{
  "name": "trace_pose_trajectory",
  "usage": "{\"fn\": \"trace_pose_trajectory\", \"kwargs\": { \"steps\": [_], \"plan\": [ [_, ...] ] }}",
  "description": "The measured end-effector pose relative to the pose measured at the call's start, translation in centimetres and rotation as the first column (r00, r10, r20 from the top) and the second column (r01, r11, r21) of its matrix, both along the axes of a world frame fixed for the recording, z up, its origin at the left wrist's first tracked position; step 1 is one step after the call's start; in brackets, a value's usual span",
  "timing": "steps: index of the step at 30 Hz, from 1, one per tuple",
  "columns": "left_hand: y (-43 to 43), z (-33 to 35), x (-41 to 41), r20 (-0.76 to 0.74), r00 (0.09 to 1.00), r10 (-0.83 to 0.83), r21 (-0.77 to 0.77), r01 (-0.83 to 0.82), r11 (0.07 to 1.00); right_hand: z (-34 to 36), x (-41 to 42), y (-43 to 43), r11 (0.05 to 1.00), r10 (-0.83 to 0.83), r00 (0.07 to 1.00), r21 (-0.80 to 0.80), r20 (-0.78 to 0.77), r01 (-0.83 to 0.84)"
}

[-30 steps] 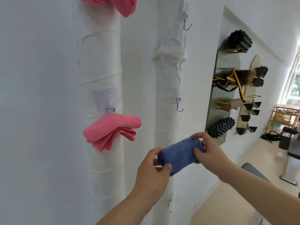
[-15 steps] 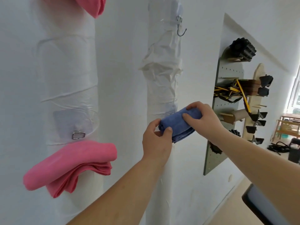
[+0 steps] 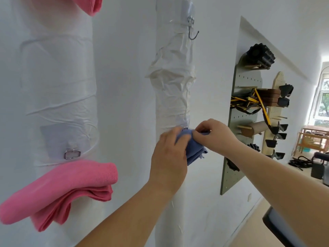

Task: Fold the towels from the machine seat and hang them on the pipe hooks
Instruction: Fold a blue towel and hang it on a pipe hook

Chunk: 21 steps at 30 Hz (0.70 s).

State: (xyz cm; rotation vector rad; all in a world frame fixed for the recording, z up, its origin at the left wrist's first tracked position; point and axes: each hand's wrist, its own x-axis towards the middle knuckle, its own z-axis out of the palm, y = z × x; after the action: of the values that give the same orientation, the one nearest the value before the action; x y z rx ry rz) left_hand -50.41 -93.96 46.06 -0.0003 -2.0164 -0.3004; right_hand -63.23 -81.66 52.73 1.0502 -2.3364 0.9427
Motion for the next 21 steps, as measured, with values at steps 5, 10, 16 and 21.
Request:
{"fn": "trace_pose_trajectory", "kwargs": {
  "steps": [5, 10, 16, 21],
  "plan": [
    [-0.2, -0.9, 0.2, 0.132, 0.991, -0.016, -0.053, 0.023, 0.998, -0.2, -0.1, 0.1, 0.997, 0.057, 0.998, 0.043, 0.037, -0.059],
    [0.4, -0.3, 0.6, 0.313, 0.947, -0.068, 0.097, 0.04, 0.995, -1.0, -1.0, -0.1, 0.993, 0.111, 0.946, -0.004, 0.306, -0.115],
    [0.7, -1.4, 0.9, 0.347, 0.927, -0.14, 0.213, 0.067, 0.975, -0.7, -1.6, -2.3, 0.937, -0.159, 0.932, 0.348, 0.326, 0.038],
    [1.0, -1.2, 0.7, 0.311, 0.932, -0.189, 0.295, 0.095, 0.951, -3.9, -0.5, -0.5, 0.961, 0.238, 0.797, -0.253, 0.555, -0.111]
  ]
}}
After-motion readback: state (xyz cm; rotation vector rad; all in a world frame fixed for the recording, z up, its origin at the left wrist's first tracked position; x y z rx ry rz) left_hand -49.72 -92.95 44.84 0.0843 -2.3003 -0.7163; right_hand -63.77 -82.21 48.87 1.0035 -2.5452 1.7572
